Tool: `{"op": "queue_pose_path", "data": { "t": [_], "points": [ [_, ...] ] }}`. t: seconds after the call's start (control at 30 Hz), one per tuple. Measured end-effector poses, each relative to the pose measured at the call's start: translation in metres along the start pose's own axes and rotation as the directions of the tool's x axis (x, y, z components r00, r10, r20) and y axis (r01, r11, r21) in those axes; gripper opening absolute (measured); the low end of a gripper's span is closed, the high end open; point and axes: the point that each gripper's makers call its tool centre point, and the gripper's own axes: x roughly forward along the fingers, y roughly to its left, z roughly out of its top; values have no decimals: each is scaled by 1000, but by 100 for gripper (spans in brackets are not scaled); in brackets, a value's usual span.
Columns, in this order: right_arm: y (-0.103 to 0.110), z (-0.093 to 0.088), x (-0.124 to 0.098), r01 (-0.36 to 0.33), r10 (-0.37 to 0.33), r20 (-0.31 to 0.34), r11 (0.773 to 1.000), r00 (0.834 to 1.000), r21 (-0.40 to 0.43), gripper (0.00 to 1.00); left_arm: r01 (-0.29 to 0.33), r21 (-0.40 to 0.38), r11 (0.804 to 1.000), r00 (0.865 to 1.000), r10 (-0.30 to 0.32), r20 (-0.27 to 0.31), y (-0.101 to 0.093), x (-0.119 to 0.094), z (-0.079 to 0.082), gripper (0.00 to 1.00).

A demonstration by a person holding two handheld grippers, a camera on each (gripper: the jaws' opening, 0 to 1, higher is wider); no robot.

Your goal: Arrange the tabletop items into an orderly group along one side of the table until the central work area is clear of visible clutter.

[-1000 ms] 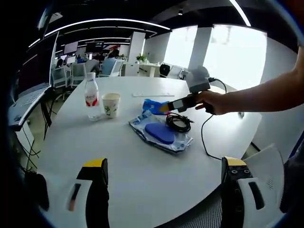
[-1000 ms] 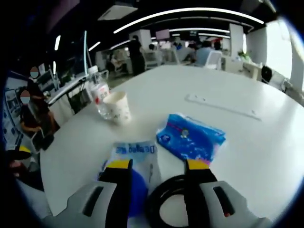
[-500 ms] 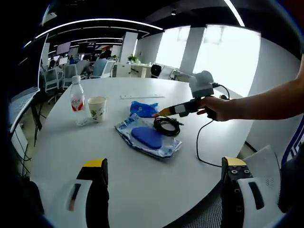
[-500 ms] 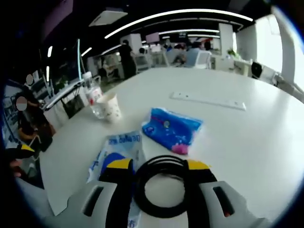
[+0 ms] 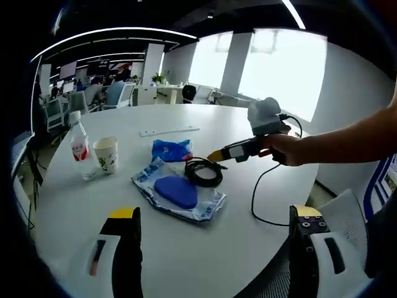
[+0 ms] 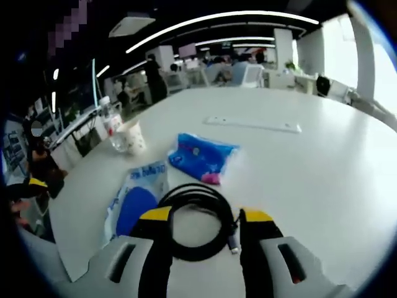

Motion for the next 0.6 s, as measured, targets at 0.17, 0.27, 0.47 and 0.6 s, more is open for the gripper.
{"op": "queue_pose_path", "data": {
  "t": [0.17, 0.27, 0.47, 0.6],
  "points": [
    [-1, -4, -4, 6, -6, 0, 1000, 1000, 7, 39, 12, 6, 1000, 1000, -12, -3, -5, 3, 0, 100],
    [-3, -5, -4, 9, -9, -3, 1000, 1000, 6, 39, 17, 6, 1000, 1000, -17, -7, -6, 4, -1, 100],
    [-3, -7, -7, 14, -14, 0, 1000, 1000, 14, 38, 21, 5, 1000, 1000, -21, -8, -5, 7, -1, 100],
    [-3, -9, -11, 20, -20, 8, 999, 1000, 29, 38, 26, 23, 999, 1000, -26, -11, -2, 10, 3, 100]
  ]
}}
